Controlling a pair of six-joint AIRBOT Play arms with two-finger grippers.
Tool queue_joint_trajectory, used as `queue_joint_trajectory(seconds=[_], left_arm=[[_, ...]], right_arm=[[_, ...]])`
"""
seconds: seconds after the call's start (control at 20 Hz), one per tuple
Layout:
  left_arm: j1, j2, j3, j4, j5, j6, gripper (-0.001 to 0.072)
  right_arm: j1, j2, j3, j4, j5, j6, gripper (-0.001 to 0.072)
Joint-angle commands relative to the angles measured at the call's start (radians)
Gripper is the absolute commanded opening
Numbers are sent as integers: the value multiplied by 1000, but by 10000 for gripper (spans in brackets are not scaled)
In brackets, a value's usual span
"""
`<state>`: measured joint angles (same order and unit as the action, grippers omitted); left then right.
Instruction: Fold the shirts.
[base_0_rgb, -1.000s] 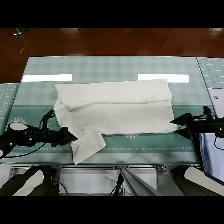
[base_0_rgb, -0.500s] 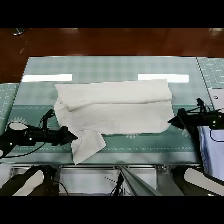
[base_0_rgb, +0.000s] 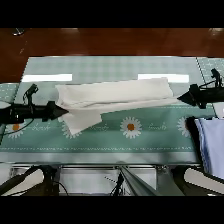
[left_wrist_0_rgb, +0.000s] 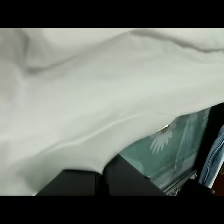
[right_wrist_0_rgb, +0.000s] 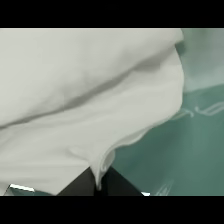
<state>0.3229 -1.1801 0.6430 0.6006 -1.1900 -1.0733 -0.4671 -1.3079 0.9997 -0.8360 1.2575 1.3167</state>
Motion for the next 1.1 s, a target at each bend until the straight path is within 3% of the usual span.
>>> queue_joint_trajectory(seconds=[0.0, 0.1, 0.3, 0.55, 0.6, 0.65, 0.7, 0.8, 0.9, 1.05], left_arm=[[-39, -153, 206, -10, 16, -52, 25], [-66, -257, 327, -10, 14, -113, 25], [-97, -412, 515, -10, 12, -191, 25], [-105, -529, 634, -6, 3, -204, 29], [-105, -544, 640, -6, 7, -204, 153], [-104, -555, 647, -6, -5, -207, 560], [-97, -560, 660, -1, -36, -207, 701], [-46, -553, 711, 93, -162, -219, 701], [27, -516, 740, 275, -256, -298, 700], [121, -374, 686, 487, -206, -356, 701]], right_arm=[[2, -78, 97, 116, -58, -25, 26], [19, -151, 148, 184, -82, -47, 26], [98, -312, 293, 167, -114, -30, 26], [119, -477, 435, 169, -99, 5, 28], [122, -497, 451, 170, -108, 5, 198], [122, -509, 462, 178, -105, -9, 539], [120, -511, 473, 176, -89, -42, 627], [81, -510, 525, 117, -6, -69, 627], [26, -510, 581, 13, 54, -44, 627], [-39, -515, 594, -79, 79, 11, 627]])
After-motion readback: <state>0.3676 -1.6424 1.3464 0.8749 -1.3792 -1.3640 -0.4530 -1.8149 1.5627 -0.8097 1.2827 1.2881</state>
